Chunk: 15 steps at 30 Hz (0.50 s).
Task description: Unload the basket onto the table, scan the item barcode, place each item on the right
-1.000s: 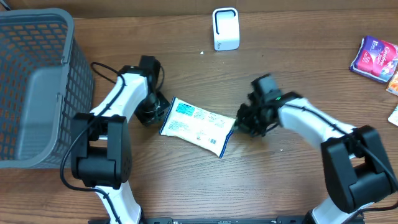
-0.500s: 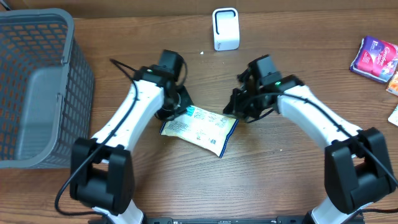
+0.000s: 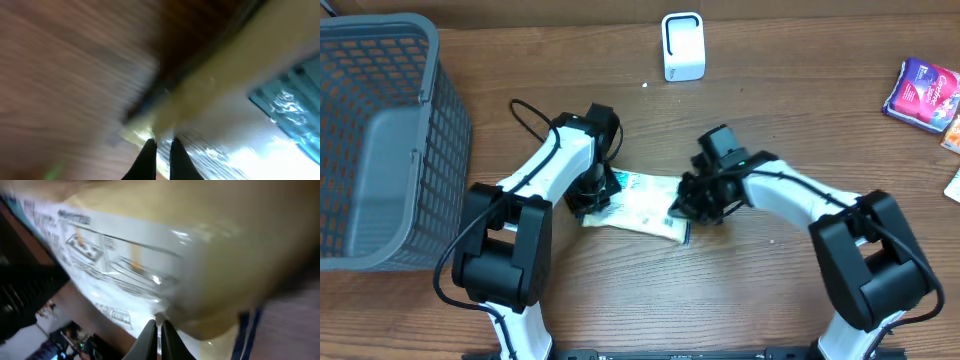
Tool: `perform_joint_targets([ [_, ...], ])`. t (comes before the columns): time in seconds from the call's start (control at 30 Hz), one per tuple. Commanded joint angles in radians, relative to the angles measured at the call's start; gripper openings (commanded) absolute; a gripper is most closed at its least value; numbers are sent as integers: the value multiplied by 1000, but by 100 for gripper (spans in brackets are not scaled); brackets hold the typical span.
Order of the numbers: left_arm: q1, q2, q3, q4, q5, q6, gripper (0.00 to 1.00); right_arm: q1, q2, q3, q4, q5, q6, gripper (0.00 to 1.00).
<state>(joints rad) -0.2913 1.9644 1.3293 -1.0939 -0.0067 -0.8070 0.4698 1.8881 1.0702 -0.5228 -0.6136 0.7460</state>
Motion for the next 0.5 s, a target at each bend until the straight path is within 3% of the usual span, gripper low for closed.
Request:
perform_joint_targets([
  [0.0, 39, 16, -5, -36, -90, -39, 4, -140, 6, 27, -59, 29, -135, 10],
  [0.17, 44, -11, -1, -39, -83, -50, 4, -239, 6, 151, -188, 40, -336, 16],
  [0.33, 43, -106, 27, -48, -38, -50, 4, -256, 6, 297, -310, 58, -441, 30],
  [0.4, 43, -164, 37, -42, -24, -50, 4, -256, 6, 322, -322, 58, -440, 41],
  [0.47, 45, -217, 39, -29, -28, -45, 4, -256, 6, 324, -323, 58, -440, 70],
])
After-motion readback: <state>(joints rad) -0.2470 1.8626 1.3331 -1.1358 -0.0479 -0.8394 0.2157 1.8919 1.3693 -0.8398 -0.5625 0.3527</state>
